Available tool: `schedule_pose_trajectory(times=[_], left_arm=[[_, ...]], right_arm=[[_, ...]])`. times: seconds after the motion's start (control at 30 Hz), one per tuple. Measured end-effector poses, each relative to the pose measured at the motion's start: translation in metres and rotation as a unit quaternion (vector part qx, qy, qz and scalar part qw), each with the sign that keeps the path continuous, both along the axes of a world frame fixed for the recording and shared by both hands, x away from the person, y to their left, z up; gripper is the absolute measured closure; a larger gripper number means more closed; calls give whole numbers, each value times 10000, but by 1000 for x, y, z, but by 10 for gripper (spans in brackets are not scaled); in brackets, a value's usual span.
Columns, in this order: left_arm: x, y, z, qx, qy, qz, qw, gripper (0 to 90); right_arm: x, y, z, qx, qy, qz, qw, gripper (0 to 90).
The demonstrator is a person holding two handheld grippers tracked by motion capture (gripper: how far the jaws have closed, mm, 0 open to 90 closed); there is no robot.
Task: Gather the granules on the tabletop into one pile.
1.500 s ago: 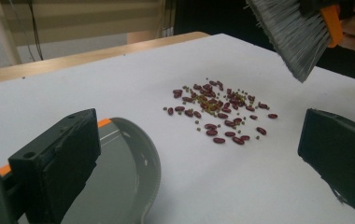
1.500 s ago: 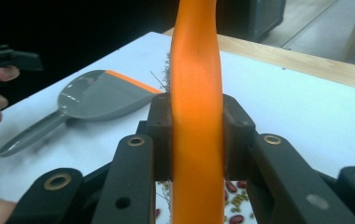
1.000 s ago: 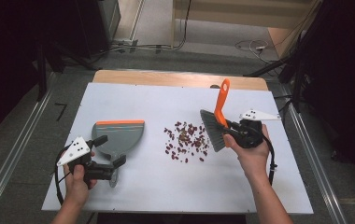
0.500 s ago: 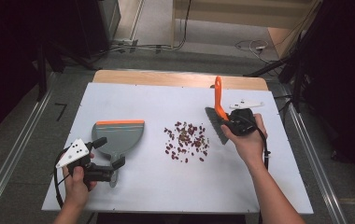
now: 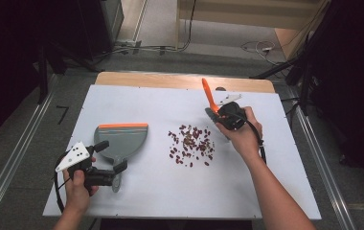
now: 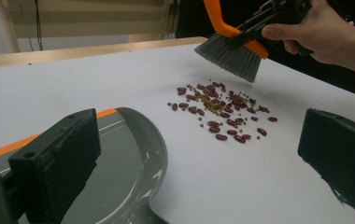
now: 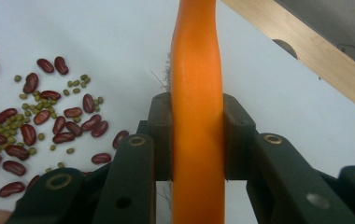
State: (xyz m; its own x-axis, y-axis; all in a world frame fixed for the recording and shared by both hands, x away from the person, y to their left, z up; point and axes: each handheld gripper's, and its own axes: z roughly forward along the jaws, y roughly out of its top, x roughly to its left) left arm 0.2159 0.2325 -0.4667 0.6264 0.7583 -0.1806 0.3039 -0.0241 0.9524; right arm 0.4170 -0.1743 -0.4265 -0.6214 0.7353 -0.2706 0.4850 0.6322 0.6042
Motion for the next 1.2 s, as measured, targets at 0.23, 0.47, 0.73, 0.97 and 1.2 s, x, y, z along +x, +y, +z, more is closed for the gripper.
schedule_pose_trajectory(times=[0.23,0.47,0.73,0.97,1.2], left_arm=[[1,0,0,-7,27,-22,10000,0],[-1,-3,0,29,33,-96,9999,0],[-2,-6,2,39,5,-127,9999,0],[-1,-7,2,39,1,-142,9999,0],[-3,-4,6,-252,-3,-162,9996,0]], right_arm=[[12,19,-11,-809,-311,420,9954,688],[13,41,-20,-1004,-42,646,9928,691],[4,50,-24,-1150,279,957,9883,691],[-8,55,-26,-1066,433,1205,9860,686],[-22,53,-26,-938,539,1378,9845,682]])
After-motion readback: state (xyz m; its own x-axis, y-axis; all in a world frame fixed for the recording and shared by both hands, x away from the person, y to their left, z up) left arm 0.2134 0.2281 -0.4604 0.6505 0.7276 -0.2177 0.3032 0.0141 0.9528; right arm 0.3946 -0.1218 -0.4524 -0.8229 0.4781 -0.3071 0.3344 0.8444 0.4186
